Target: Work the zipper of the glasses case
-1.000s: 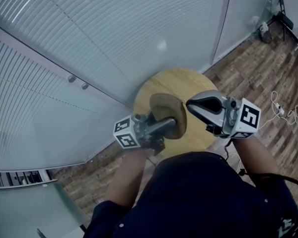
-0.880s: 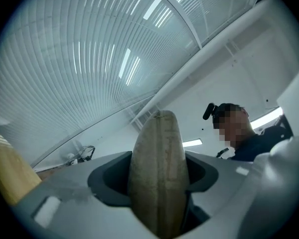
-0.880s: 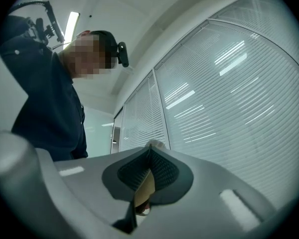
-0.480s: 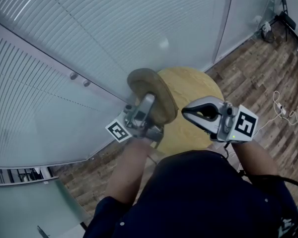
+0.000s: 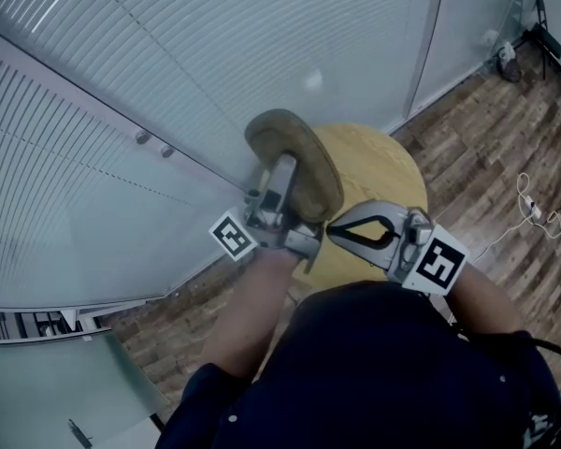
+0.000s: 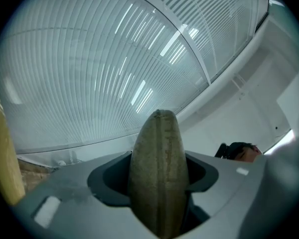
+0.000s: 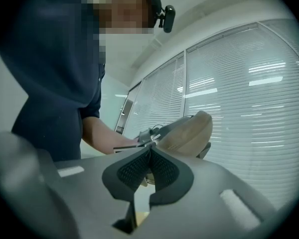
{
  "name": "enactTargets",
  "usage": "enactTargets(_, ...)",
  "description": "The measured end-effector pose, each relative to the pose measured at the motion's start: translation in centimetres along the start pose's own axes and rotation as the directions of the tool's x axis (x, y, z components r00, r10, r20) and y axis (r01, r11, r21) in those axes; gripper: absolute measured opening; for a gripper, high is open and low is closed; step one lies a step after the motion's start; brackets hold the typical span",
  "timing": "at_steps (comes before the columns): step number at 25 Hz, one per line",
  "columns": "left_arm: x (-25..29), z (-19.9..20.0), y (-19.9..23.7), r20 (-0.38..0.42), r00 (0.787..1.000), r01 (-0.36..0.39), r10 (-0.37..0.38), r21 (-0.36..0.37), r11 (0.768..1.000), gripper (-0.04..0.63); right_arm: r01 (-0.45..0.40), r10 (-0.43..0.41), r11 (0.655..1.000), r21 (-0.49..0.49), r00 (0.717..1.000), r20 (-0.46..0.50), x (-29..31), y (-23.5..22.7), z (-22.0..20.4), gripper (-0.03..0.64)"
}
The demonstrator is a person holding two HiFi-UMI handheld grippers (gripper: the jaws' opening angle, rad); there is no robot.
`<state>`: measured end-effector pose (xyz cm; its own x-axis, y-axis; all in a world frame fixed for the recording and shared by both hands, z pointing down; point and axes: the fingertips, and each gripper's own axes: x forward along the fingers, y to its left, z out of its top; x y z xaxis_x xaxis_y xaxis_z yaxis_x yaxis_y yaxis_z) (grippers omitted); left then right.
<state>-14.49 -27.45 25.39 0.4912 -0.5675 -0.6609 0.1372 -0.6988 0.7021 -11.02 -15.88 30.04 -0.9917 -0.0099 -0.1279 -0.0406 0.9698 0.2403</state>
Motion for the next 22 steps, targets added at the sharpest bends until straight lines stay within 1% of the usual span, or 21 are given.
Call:
enactTargets(2,0.1,-0.8,0.4,-0.025,0.999,-0.025,0.025,-0.001,1.0,0.293,-0.018,0.016,1.0,-0.013,0.996,-0.083,0.2,0.7,-1.8,0.007)
enactTargets(3,0.0,-1.1,0.6,-0.034,0.999,-0.041,0.041,0.003,0.999,0.293,-0.025,0.023,1.0,-0.015,0.994,-0.109,0.2,0.9,-2.5,0.007)
enactTargets(7,-0.9,-1.1,1.1,-0.034,0.996,-0.082,0.084,0.046,0.996,0.296,0.002,0.002,1.0,0.029,0.993,-0.118,-0.1,1.0,-3.4,0.012)
enactTargets(8,-1.3,-0.9,1.2,-0.03,0.995,-0.091,0.093,0.058,0.994,0.296,0.006,0.001,0.999,0.048,0.991,-0.133,-0.2,1.2,-3.9,0.014)
enactTargets(9,-1.8,-0.6,1.3,-0.021,0.994,-0.102,0.104,0.062,0.993,0.298,-0.002,0.013,0.998,0.067,0.986,-0.167,-0.5,1.5,-4.6,0.029)
enactTargets(11,-2.8,0.2,1.6,0.004,0.993,-0.122,0.121,0.044,0.992,0.298,-0.035,0.057,0.994,0.1,0.972,-0.226,-1.1,2.1,-6.0,0.187)
enactTargets(12,-3.1,0.4,1.8,0.013,0.992,-0.13,0.129,0.036,0.991,0.298,-0.043,0.068,0.993,0.109,0.971,-0.228,-1.5,2.2,-6.3,0.213)
enactTargets(13,-3.3,0.3,2.1,0.012,0.99,-0.141,0.141,0.039,0.989,0.298,-0.04,0.063,0.993,0.114,0.976,-0.206,-1.8,1.9,-6.2,0.213)
enactTargets(14,-3.5,0.2,2.4,0.0,0.987,-0.161,0.161,0.062,0.985,0.298,-0.024,0.046,0.993,0.118,0.982,-0.184,-2.3,1.4,-6.1,0.213)
enactTargets(15,-3.8,-0.2,2.9,-0.021,0.981,-0.191,0.195,0.105,0.976,0.298,0.002,0.022,0.992,0.127,0.982,-0.188,-2.9,0.8,-6.4,0.212)
enactTargets(16,-4.3,-0.5,3.5,-0.05,0.968,-0.234,0.245,0.168,0.957,0.298,0.044,-0.012,0.989,0.141,0.976,-0.218,-3.7,0.1,-7.1,0.212)
enactTargets(17,-5.0,-0.8,4.4,-0.08,0.946,-0.287,0.314,0.242,0.927,0.298,0.104,-0.059,0.982,0.159,0.962,-0.267,-4.5,-0.9,-8.1,0.211)
enactTargets(18,-6.0,-1.1,5.4,-0.107,0.914,-0.343,0.392,0.314,0.885,0.298,0.182,-0.115,0.967,0.176,0.936,-0.332,-5.3,-2.0,-9.5,0.195)
enactTargets(19,-7.0,-1.3,6.3,-0.126,0.876,-0.392,0.466,0.378,0.839,0.299,0.264,-0.172,0.946,0.188,0.9,-0.401,-6.2,-3.2,-11.0,0.187)
enactTargets(20,-8.1,-1.4,7.0,-0.141,0.839,-0.424,0.525,0.433,0.795,0.299,0.341,-0.223,0.92,0.194,0.861,-0.458,-7.0,-4.3,-12.5,0.184)
enactTargets(21,-9.1,-1.6,7.6,-0.154,0.809,-0.437,0.568,0.489,0.755,0.299,0.406,-0.268,0.892,0.198,0.829,-0.491,-7.9,-5.2,-13.6,0.168)
enactTargets(22,-10.0,-1.8,7.9,-0.167,0.781,-0.434,0.602,0.548,0.715,0.299,0.457,-0.307,0.865,0.208,0.809,-0.501,-8.7,-6.0,-14.4,0.138)
